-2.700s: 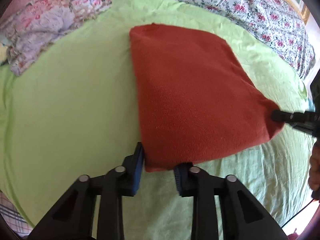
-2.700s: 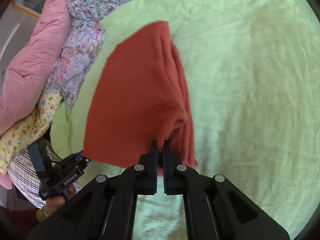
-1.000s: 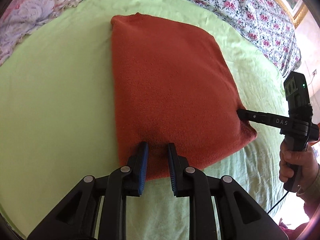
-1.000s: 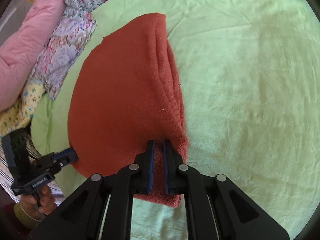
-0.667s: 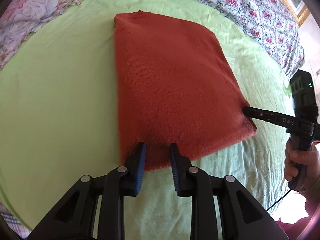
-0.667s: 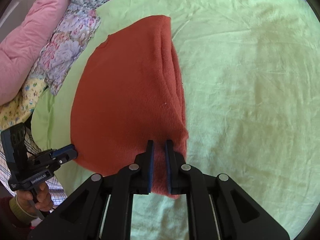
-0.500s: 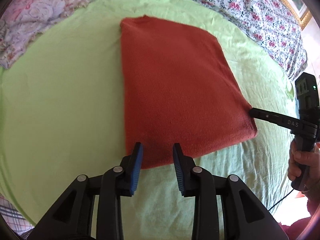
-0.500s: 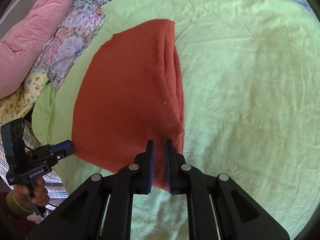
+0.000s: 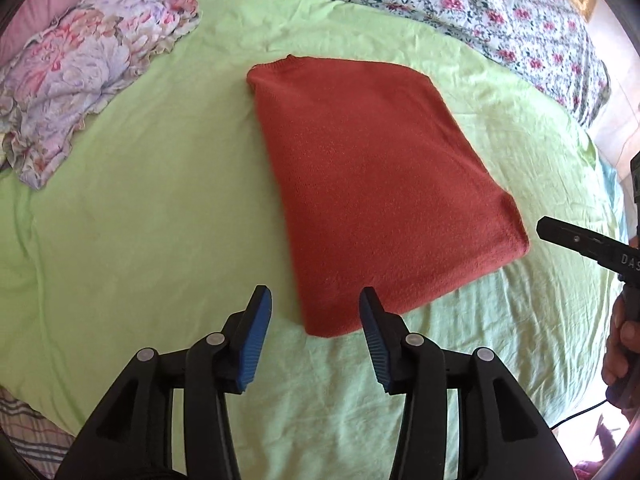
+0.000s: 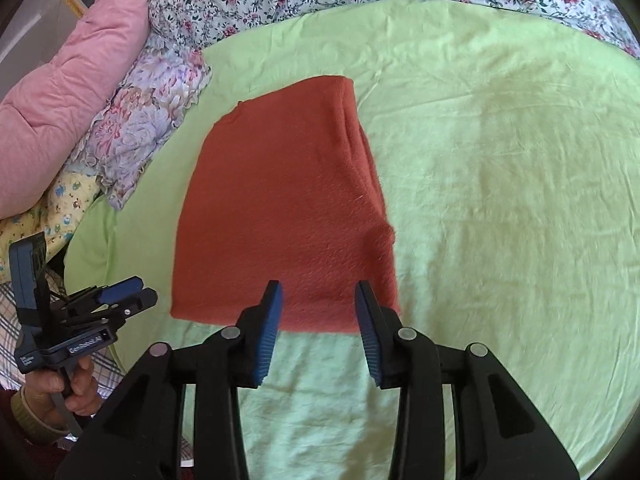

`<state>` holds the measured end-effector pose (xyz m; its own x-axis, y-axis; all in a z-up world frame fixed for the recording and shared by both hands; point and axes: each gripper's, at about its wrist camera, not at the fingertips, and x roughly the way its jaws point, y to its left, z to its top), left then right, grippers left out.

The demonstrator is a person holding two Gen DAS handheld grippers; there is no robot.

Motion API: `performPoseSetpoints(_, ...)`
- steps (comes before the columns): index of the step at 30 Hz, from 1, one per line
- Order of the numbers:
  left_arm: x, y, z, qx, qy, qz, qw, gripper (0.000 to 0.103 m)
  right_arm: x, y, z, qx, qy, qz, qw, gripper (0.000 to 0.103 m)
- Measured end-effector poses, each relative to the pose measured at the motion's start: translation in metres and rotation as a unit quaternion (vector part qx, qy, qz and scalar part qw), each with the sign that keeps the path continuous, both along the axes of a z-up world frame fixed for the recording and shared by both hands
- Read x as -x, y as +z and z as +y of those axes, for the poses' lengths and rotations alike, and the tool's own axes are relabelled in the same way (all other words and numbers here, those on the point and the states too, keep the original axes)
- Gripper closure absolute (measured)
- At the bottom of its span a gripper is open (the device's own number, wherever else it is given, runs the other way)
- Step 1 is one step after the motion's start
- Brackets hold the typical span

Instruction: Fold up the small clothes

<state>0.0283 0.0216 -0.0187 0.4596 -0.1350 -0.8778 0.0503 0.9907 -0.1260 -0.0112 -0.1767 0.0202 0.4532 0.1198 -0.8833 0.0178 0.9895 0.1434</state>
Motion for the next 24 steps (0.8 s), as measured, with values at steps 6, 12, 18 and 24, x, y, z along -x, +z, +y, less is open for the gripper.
performPoseSetpoints(6,0.014,0.001,0.005,-0.019,-0.003,-0.002,0.9998,0.046,0.015,-0.002,0.017,0.008,-0.002,-0.005,1.0,0.061)
performPoseSetpoints(12,0.027,0.003,0.017,-0.018,0.007,0.005,0.9998,0.041,0.025,-0.009,0.027,0.01,0.001,0.002,1.0,0.057)
performPoseSetpoints(18,0.039,0.009,0.022,-0.037,0.022,-0.011,0.999,0.039,0.03,-0.009,0.034,0.012,0.029,0.011,0.999,0.049)
performPoseSetpoints(24,0.051,0.023,0.023,-0.047,0.029,-0.042,0.9976,0.027,0.036,-0.001,0.044,0.032,0.063,-0.001,0.997,0.036)
